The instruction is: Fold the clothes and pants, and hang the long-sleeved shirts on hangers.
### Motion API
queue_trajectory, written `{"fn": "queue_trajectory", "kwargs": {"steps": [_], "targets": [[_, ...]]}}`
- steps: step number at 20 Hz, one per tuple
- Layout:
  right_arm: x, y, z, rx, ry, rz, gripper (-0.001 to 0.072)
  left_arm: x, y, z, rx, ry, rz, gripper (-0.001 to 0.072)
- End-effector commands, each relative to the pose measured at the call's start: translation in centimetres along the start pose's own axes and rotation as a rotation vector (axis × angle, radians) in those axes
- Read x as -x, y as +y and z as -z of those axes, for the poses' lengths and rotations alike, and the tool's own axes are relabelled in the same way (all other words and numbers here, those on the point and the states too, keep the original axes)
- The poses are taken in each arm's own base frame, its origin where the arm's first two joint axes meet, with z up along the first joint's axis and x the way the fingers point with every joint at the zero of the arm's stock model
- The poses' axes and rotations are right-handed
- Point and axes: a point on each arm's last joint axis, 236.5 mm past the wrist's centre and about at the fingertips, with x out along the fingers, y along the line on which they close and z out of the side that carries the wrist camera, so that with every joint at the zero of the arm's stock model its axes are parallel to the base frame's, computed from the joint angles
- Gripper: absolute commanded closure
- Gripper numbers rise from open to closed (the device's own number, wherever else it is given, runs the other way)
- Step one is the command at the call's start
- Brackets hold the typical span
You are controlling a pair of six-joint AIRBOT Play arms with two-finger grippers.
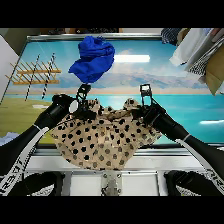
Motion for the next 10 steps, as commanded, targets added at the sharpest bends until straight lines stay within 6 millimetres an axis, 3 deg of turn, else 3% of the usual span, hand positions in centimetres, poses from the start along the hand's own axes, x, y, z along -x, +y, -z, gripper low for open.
{"fn": "queue_trajectory", "kwargs": {"steps": [1, 3, 5, 6, 8, 10], "targets": [[1.3, 0.0, -2.4, 0.005, -0.057, -0.012, 0.0699, 2.0, -0.1, -1.1, -0.003, -0.004, -0.003, 0.0696], [5.2, -1.7, -5.9, 0.055, -0.091, 0.030, 0.0699, 6.8, -0.7, -4.1, -0.013, -0.095, 0.015, 0.0696], [11.3, -3.8, -9.0, 0.127, -0.093, 0.065, 0.0699, 14.0, -2.1, -7.0, -0.016, -0.251, 0.068, 0.0696], [14.8, -4.9, -9.6, 0.154, -0.057, 0.073, 0.0699, 17.6, -2.8, -7.7, -0.020, -0.324, 0.100, 0.0696], [20.7, -6.0, -8.1, 0.138, 0.062, 0.036, 0.0699, 24.3, -4.6, -7.1, -0.044, -0.442, 0.174, 0.0696], [24.5, -5.1, -5.6, 0.112, 0.147, -0.073, 0.0700, 27.8, -5.7, -4.4, -0.083, -0.460, 0.204, 0.0697]]}}
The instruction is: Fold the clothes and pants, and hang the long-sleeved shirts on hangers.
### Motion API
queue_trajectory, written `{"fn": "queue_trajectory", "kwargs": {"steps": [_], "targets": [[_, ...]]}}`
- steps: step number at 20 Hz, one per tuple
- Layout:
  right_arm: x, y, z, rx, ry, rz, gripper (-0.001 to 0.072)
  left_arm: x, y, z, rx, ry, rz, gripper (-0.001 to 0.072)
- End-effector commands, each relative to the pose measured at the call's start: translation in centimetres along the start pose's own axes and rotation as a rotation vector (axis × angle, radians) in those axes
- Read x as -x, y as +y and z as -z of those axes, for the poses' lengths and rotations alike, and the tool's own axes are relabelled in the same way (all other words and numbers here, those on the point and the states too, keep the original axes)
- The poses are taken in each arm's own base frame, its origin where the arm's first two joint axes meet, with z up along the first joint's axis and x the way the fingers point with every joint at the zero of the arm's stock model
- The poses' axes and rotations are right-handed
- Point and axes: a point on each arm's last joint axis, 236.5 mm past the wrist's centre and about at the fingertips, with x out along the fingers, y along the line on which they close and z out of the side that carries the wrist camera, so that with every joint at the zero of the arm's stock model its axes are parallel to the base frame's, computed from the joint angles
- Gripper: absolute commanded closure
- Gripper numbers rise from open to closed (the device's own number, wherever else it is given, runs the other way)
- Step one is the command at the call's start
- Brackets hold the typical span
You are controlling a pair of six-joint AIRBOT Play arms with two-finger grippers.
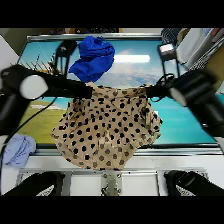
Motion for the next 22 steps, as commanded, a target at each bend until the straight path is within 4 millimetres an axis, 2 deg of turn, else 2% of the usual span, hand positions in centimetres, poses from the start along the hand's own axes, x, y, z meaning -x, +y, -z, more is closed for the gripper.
{"fn": "queue_trajectory", "kwargs": {"steps": [1, 3, 5, 6, 8, 10, 11, 13, 16, 17, 19, 22], "targets": [[8.1, 1.2, 5.3, 0.046, 0.207, -0.193, 0.0699, 7.8, -3.1, 1.5, -0.024, -0.038, 0.079, 0.0697], [9.9, 3.3, 7.9, 0.018, 0.269, -0.318, 0.0699, 8.4, -3.6, 5.6, 0.004, 0.055, 0.087, 0.0696], [10.7, 4.2, 10.2, -0.008, 0.312, -0.378, 0.0699, 7.6, -3.7, 10.3, 0.048, 0.165, 0.079, 0.0696], [10.5, 3.9, 11.1, -0.027, 0.326, -0.367, 0.0700, 6.9, -3.8, 12.4, 0.070, 0.206, 0.075, 0.0696], [9.2, 2.7, 11.9, -0.065, 0.343, -0.304, 0.0700, 4.8, -3.8, 14.7, 0.098, 0.235, 0.073, 0.0696], [7.2, 2.0, 11.2, -0.097, 0.342, -0.247, 0.0699, 2.3, -3.5, 15.1, 0.114, 0.240, 0.062, 0.0697], [6.1, 2.3, 10.3, -0.109, 0.329, -0.242, 0.0699, 0.8, -3.1, 15.1, 0.133, 0.257, 0.045, 0.0696], [3.6, 3.3, 8.8, -0.090, 0.315, -0.248, 0.0700, -1.9, -1.9, 14.6, 0.176, 0.287, 0.003, 0.0696], [0.2, 4.8, 8.7, -0.035, 0.373, -0.238, 0.0699, -5.5, 0.7, 13.5, 0.273, 0.303, -0.046, 0.0696], [-0.7, 5.2, 9.0, -0.018, 0.400, -0.235, 0.0699, -6.3, 1.1, 13.3, 0.309, 0.311, -0.043, 0.0696], [-1.8, 6.0, 9.6, 0.022, 0.441, -0.248, 0.0699, -7.1, 0.6, 13.5, 0.361, 0.349, 0.013, 0.0696], [-2.4, 6.4, 9.7, 0.028, 0.454, -0.253, 0.0699, -7.6, -0.3, 13.8, 0.354, 0.378, 0.058, 0.0696]]}}
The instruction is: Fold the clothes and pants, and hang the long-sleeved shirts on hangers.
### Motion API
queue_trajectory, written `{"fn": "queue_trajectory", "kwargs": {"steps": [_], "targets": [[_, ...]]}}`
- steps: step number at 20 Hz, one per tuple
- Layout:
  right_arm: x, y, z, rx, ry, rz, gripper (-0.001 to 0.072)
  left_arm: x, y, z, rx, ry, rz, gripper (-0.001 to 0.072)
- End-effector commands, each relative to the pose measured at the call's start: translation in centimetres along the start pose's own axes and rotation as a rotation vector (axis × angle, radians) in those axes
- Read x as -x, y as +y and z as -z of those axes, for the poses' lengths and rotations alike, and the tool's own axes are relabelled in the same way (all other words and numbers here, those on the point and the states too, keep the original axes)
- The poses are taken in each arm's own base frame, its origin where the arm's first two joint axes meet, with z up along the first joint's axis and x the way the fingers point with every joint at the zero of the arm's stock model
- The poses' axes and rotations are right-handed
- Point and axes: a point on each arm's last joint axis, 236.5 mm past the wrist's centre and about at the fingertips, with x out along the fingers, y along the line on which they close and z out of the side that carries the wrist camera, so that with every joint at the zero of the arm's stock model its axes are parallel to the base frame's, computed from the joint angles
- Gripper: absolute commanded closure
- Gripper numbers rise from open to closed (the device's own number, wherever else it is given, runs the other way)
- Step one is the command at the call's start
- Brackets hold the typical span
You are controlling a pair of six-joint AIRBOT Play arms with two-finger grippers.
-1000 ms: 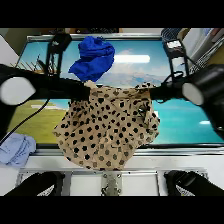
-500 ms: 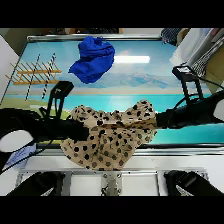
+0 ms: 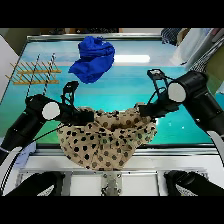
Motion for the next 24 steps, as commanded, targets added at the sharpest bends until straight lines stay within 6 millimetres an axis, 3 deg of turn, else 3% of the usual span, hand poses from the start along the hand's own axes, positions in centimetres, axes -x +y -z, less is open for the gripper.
{"fn": "queue_trajectory", "kwargs": {"steps": [1, 7, 8, 9, 10, 12, 15, 17, 19, 21, 24], "targets": [[-1.1, 0.5, -0.4, 0.022, 0.019, -0.008, 0.0699, -0.9, -0.8, 0.0, 0.003, 0.027, 0.043, 0.0696], [-1.1, 0.5, -0.4, 0.022, 0.020, -0.008, 0.0699, -0.9, -0.7, 0.1, -0.030, 0.033, 0.041, 0.0695], [-1.1, 0.5, -0.4, 0.022, 0.020, -0.008, 0.0698, -0.9, -0.7, 0.1, -0.057, 0.034, 0.041, 0.0535], [-1.1, 0.5, -0.4, 0.022, 0.020, -0.008, 0.0699, -0.9, -0.7, 0.1, -0.069, 0.031, 0.041, 0.0136], [-1.1, 0.5, -0.4, 0.022, 0.020, -0.008, 0.0699, -0.9, -0.5, -0.2, -0.071, 0.024, 0.040, -0.0001], [-1.1, 0.5, -0.4, 0.022, 0.021, -0.008, 0.0698, -0.4, 1.1, -1.7, -0.055, -0.009, 0.025, -0.0003], [-1.1, 0.5, -0.4, 0.022, 0.021, -0.008, 0.0699, 3.1, 7.8, -7.2, -0.012, -0.175, -0.130, -0.0002], [-1.1, 0.4, -0.3, 0.022, 0.023, -0.007, 0.0699, 6.4, 13.5, -11.4, 0.002, -0.312, -0.288, -0.0002], [-1.1, 0.4, -0.3, 0.021, 0.024, -0.008, 0.0699, 8.4, 19.2, -14.1, 0.037, -0.349, -0.445, -0.0003], [-1.1, 0.4, -0.3, 0.021, 0.024, -0.008, 0.0698, 8.1, 23.7, -16.2, 0.064, -0.337, -0.545, -0.0002], [-1.1, 0.5, -0.3, 0.020, 0.024, -0.008, 0.0698, 4.6, 27.7, -20.0, 0.014, -0.313, -0.610, -0.0002]]}}
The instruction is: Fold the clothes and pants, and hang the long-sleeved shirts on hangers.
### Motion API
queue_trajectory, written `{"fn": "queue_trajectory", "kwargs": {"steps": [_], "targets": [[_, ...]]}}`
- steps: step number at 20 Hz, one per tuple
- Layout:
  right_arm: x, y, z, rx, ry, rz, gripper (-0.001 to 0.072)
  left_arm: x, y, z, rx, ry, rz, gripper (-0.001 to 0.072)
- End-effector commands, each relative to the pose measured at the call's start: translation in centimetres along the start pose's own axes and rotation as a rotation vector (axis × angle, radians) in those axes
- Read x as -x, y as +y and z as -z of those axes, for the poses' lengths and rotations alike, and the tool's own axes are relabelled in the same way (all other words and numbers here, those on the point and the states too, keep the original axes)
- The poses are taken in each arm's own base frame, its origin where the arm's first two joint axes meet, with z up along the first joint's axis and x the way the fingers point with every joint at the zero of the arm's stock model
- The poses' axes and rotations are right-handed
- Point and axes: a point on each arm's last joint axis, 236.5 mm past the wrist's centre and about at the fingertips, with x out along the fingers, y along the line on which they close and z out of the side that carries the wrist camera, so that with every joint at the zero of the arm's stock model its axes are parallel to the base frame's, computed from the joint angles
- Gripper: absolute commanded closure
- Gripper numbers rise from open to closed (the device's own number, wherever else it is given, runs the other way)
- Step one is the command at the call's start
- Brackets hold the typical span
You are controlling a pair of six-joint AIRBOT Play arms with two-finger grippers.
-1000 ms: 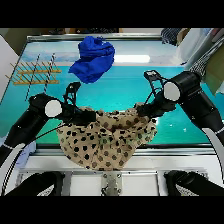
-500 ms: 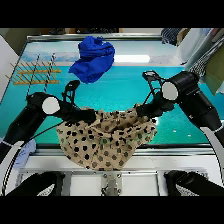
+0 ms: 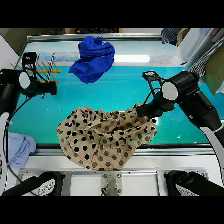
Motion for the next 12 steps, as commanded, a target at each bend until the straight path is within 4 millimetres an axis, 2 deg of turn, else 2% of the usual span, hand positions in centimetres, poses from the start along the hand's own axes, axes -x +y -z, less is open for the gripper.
{"fn": "queue_trajectory", "kwargs": {"steps": [1, 4, 6, 9, 12], "targets": [[0.0, 0.1, 0.1, -0.015, 0.003, -0.001, 0.0699, -6.2, 4.0, -3.4, -0.091, -0.019, -0.141, -0.0002], [0.0, 0.1, 0.1, -0.022, 0.002, -0.002, 0.0699, -11.6, 5.1, -4.1, -0.187, 0.031, -0.229, -0.0002], [0.0, 0.3, 0.1, -0.022, 0.004, -0.009, 0.0698, -14.5, 5.4, -4.2, -0.192, 0.063, -0.241, -0.0002], [-0.1, 0.5, 0.2, -0.021, 0.009, -0.019, 0.0698, -17.9, 6.2, -4.7, -0.205, 0.083, -0.265, -0.0002], [-0.1, 0.7, 0.2, -0.021, 0.011, -0.025, 0.0698, -20.1, 6.7, -5.2, -0.221, 0.095, -0.273, -0.0002]]}}
